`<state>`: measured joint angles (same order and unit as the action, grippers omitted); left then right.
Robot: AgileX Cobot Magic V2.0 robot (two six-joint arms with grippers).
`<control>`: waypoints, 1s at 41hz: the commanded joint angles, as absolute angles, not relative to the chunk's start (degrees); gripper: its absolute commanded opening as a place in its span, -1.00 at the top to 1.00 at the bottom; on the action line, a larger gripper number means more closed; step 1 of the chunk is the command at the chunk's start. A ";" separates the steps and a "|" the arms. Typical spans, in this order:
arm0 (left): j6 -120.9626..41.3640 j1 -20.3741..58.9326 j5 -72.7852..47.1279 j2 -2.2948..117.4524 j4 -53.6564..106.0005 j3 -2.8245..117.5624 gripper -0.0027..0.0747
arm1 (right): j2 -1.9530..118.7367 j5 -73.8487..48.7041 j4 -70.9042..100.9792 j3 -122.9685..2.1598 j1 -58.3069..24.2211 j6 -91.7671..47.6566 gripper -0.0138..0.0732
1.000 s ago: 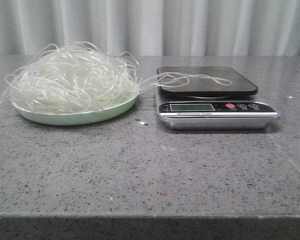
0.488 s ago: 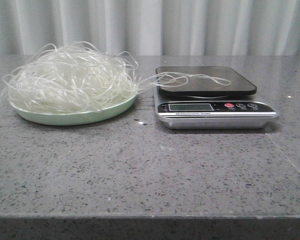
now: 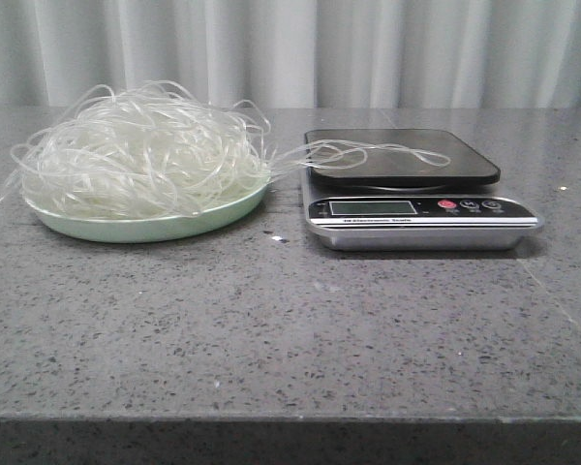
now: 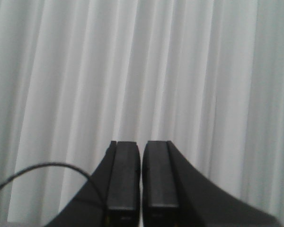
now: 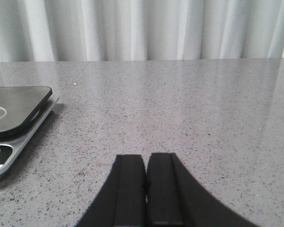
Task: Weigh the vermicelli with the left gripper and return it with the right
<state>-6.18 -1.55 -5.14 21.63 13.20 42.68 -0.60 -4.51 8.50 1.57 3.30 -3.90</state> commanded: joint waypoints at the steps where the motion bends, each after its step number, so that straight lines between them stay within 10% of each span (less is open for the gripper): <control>1: -5.68 -1.55 -11.05 30.75 13.06 50.96 0.55 | -1.52 0.63 8.08 1.13 3.77 -3.95 0.34; 20: -8.06 -0.93 -29.56 53.71 25.15 59.58 -0.59 | -1.52 0.63 8.08 1.13 3.77 -3.95 0.34; 41: -15.09 19.11 -43.97 75.51 27.09 69.18 -0.64 | -1.52 0.57 8.08 1.13 3.77 -3.95 0.34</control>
<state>-14.81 17.06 -44.30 73.74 27.15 65.58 -0.60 -4.51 8.50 1.57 3.30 -3.82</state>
